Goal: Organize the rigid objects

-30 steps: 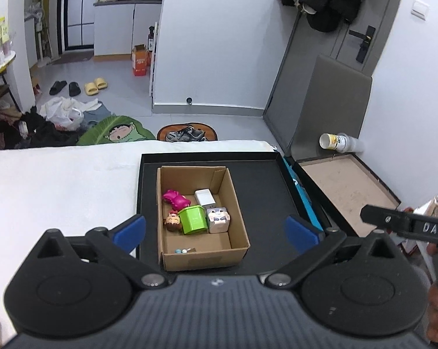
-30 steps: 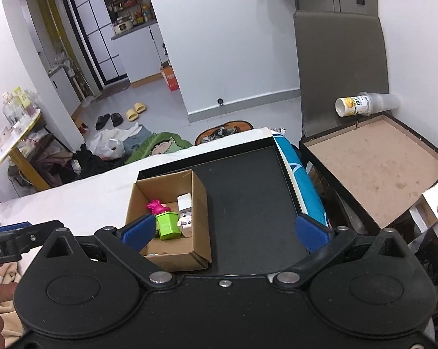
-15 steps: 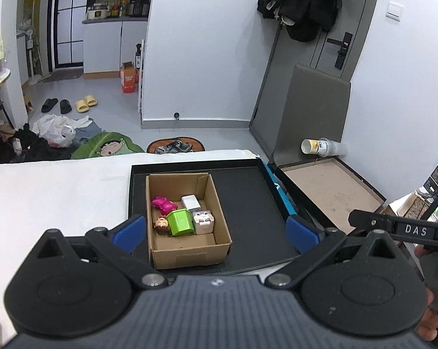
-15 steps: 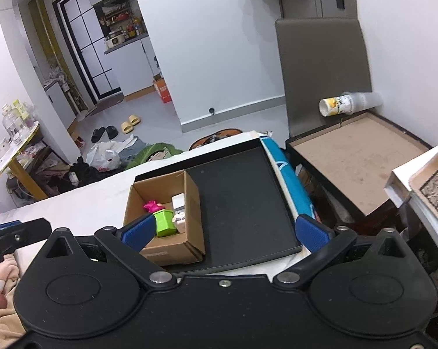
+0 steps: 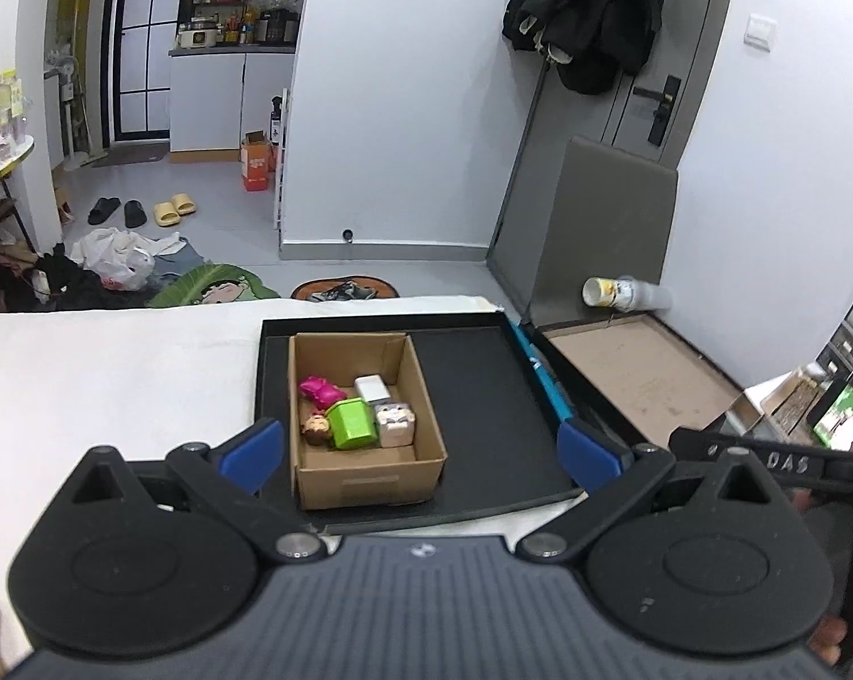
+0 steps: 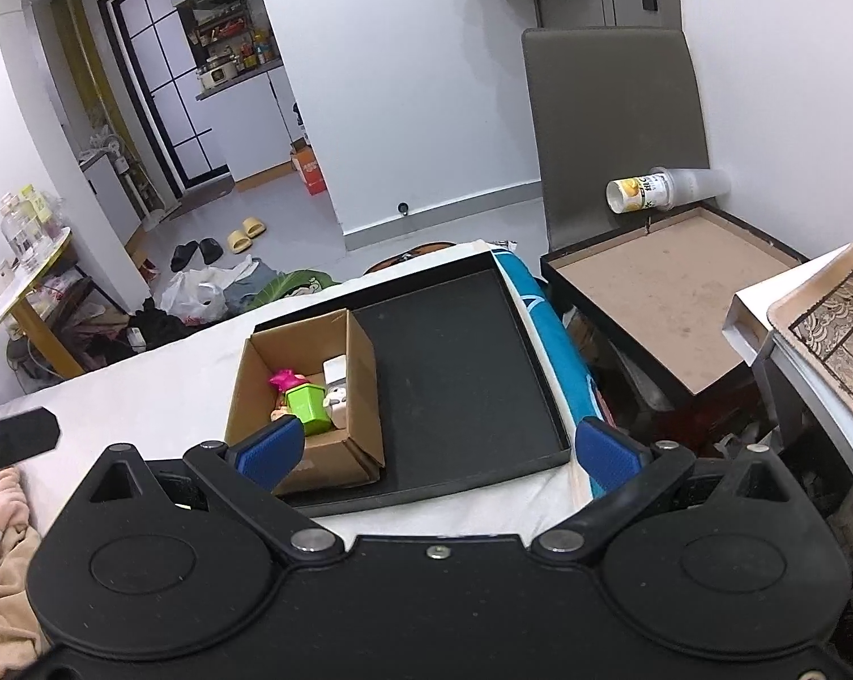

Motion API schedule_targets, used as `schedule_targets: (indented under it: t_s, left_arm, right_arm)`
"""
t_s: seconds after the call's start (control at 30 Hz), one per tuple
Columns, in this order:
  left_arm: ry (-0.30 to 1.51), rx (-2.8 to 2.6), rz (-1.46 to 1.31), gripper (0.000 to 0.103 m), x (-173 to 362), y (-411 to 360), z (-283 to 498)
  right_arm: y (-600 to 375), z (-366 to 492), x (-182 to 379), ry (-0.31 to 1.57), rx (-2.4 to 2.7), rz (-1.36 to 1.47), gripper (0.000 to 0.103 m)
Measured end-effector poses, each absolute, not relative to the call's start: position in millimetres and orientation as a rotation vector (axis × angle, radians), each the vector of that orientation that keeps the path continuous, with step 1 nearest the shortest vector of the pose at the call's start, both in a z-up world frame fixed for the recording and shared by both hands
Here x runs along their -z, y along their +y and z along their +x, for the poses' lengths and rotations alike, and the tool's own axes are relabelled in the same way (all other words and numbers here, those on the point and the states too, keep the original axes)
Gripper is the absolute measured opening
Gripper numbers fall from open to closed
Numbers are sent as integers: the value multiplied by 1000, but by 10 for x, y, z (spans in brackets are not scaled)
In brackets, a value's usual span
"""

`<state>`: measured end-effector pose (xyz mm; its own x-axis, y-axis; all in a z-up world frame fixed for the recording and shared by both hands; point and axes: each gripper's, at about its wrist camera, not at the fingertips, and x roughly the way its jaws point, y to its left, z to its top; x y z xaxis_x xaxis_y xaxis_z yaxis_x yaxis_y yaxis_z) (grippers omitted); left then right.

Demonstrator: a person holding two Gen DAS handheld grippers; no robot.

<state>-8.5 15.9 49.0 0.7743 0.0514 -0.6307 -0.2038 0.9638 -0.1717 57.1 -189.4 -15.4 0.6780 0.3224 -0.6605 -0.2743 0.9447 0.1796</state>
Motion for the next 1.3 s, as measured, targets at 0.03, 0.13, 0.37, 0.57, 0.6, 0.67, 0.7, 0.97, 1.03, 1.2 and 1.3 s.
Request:
schedule_targets:
  t_s: [0.03,0.13,0.37,0.57,0.6,0.67,0.7,0.97,1.03,1.2,1.3]
  left_arm:
    - [676,-143,-238,102,-472,164,-96]
    - [686,-161,-231,102,-418,169,-115]
    - [708,-172,-223,102,-328,203,-107]
    - [712,-143,-236,102,-335,187,-108]
    - [710,-138,-240,102,-348,190,-111]
    - [702,-138,-233,102,-379,180,-119]
    - [700,-138,-229,102,-383,174,-121]
    - [702,-121,-236,102,-410,120,-128]
    - [701,-120,-236,102,-418,116,-125]
    - [703,-122,-226,102,-418,94,-125]
    - [705,-122,-226,102,-417,94,-131]
  right_arm:
    - [-1874,560,144,751,-333,57,103]
    - [-1824,534,144,752,-309,16,103]
    - [-1788,515,185,768,-306,9,103]
    - [-1784,535,206,777,-299,-5,103]
    - [-1787,536,207,777,-298,-3,103]
    - [-1796,538,207,778,-297,-1,103]
    - [-1799,537,207,778,-297,0,103]
    - [-1802,521,203,777,-300,3,103]
    - [-1804,528,206,778,-300,2,103]
    - [-1806,529,203,778,-301,4,103]
    - [-1814,523,201,778,-305,6,103]
